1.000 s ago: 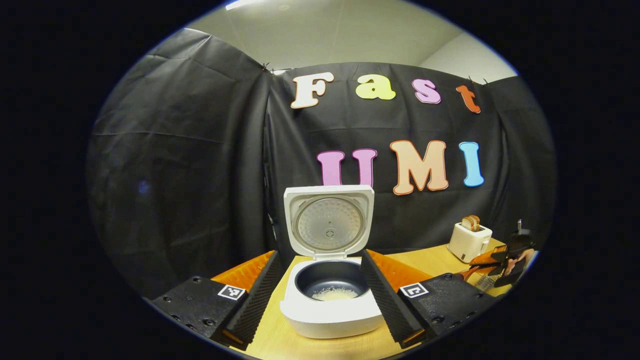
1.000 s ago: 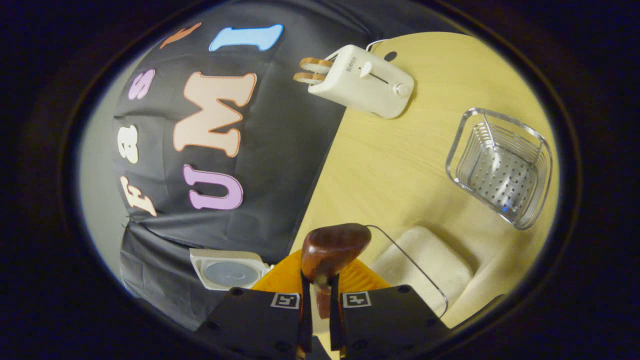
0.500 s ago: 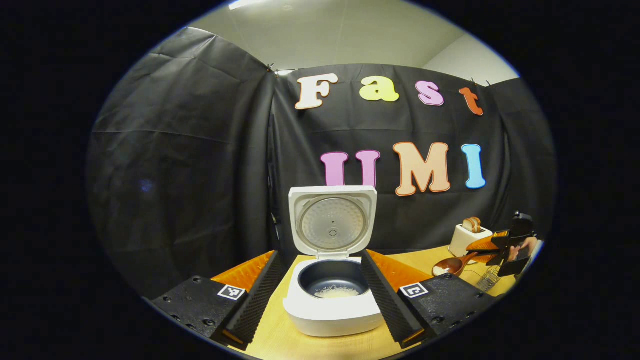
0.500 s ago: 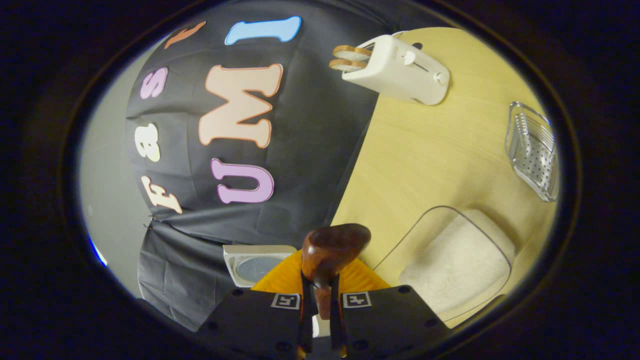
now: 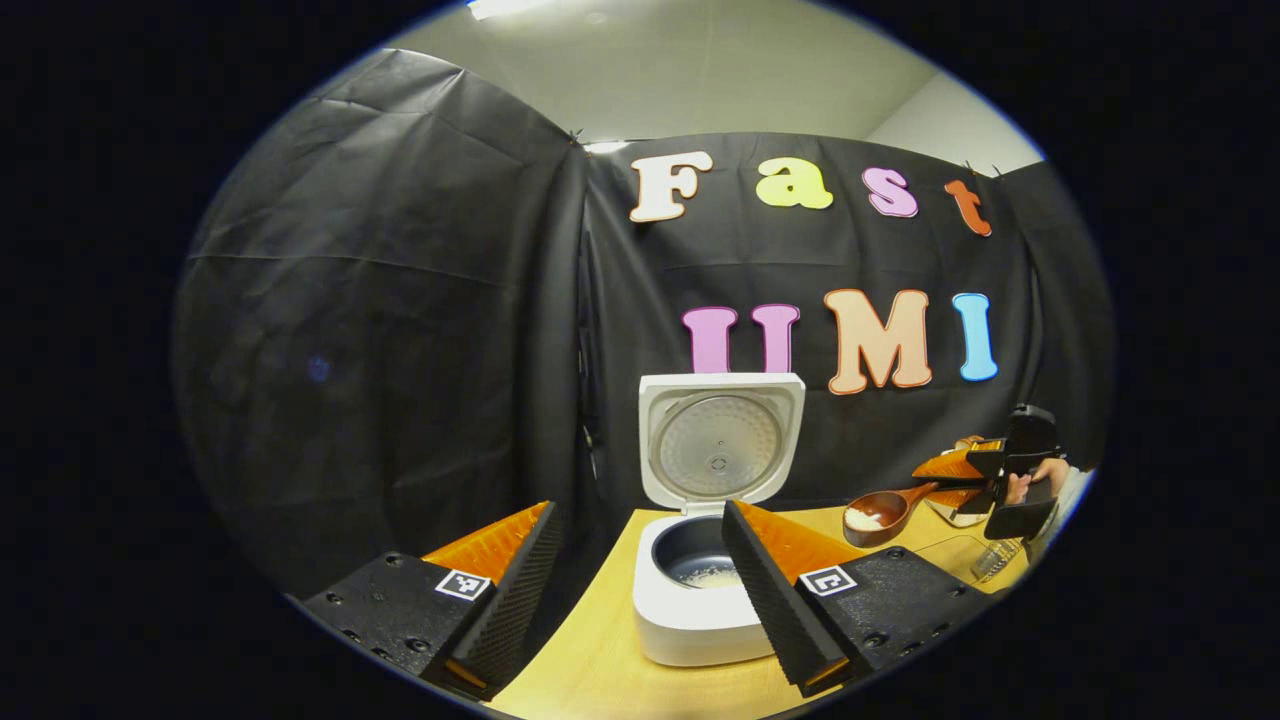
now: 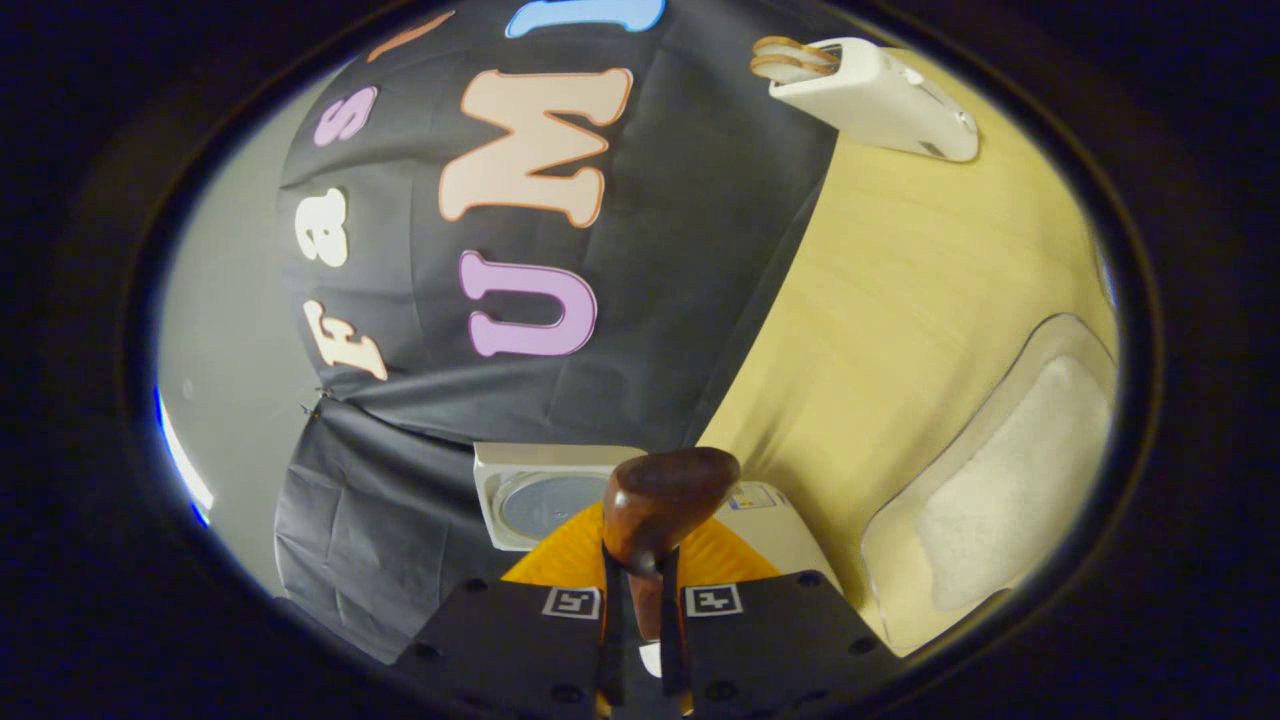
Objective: Close the left gripper, press the button to open the rice cooker; take a wooden spoon from the chopstick holder with the right hand, scoop a spoonful of rice and pour it into the rice cooker, then put the wooden spoon back into the chopstick holder.
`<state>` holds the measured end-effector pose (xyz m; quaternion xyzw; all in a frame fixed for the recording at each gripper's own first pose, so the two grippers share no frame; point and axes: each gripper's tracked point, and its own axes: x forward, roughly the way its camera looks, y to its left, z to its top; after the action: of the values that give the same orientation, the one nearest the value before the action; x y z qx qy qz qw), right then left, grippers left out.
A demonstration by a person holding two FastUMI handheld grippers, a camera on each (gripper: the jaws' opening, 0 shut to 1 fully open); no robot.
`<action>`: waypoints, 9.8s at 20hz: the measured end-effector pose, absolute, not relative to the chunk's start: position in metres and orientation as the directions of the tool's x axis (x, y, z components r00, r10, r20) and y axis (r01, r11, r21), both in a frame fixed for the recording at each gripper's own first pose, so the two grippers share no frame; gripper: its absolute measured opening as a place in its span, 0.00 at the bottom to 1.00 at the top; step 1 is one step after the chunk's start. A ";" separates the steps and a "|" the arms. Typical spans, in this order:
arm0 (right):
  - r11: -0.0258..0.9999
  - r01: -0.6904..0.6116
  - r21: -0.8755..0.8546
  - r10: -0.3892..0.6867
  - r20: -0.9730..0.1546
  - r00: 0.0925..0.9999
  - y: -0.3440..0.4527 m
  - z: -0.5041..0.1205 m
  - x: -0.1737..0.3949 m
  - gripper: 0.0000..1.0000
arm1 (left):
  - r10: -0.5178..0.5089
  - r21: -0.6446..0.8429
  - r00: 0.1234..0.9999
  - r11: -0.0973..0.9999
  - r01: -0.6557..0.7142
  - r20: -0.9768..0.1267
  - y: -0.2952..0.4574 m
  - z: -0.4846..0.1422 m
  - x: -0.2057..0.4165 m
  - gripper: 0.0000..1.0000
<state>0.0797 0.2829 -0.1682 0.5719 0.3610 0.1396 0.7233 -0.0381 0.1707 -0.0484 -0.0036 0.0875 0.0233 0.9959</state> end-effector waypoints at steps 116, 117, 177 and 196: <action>0.954 0.146 0.261 0.042 -0.601 0.798 -0.074 -0.261 0.031 0.17 | -0.237 -0.055 0.968 0.971 0.233 -0.085 -0.052 0.000 0.012 0.95; 0.948 0.160 0.276 0.045 -0.611 0.790 -0.076 -0.264 0.029 0.15 | -0.237 -0.052 0.968 0.971 0.233 -0.085 -0.053 0.001 0.011 0.95; 0.997 0.043 -0.069 -0.064 -0.344 0.937 -0.038 -0.119 0.017 1.00 | -0.118 -0.047 0.955 0.993 0.109 -0.272 0.057 -0.036 0.275 0.95; 0.991 -0.132 -0.009 0.121 -0.341 0.932 0.025 -0.117 0.035 1.00 | -0.102 -0.080 0.948 0.993 0.082 -0.301 0.058 -0.074 0.150 0.94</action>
<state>0.0352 0.0253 -0.1173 -0.0157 0.1726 0.0643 0.9828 0.1500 0.0580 -0.0736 -0.0333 0.1539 -0.0465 0.9864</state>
